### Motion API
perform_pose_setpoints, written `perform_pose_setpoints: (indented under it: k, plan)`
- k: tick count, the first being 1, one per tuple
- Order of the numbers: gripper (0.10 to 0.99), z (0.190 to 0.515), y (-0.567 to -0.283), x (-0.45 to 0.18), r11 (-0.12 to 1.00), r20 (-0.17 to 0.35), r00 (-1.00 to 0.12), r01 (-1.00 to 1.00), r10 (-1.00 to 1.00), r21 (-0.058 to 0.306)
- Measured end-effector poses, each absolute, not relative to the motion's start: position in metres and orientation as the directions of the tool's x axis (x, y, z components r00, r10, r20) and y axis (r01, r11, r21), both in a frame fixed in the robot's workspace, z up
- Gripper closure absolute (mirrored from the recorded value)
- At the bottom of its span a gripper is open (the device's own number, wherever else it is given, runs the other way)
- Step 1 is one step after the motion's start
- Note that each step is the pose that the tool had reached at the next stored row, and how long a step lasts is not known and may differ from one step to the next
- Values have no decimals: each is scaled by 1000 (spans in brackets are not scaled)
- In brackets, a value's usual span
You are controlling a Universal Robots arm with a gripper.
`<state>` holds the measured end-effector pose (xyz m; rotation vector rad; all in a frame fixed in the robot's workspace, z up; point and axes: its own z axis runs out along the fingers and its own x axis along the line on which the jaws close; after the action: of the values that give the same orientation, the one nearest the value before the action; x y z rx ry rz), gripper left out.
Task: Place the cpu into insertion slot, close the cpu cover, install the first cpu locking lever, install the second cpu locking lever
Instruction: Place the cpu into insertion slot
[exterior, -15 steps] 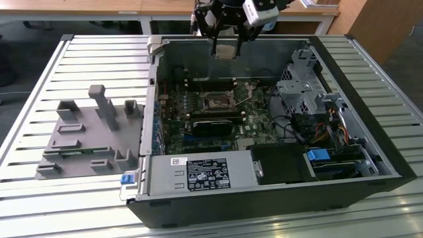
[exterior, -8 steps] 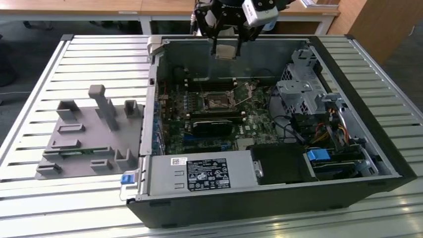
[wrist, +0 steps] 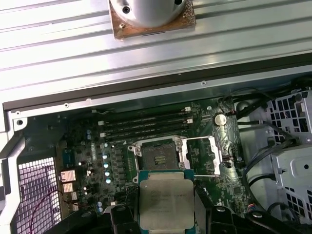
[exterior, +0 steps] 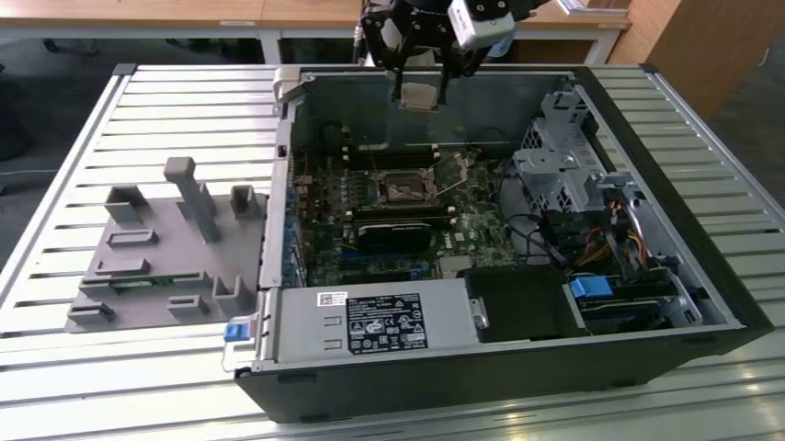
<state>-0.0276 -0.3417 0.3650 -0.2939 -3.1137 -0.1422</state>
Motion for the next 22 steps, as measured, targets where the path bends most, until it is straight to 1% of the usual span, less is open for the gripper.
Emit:
perform_pose_setpoints:
  k: [22]
  plan:
    - [545,365,-342,-28,966,19,-970,244,244,89]
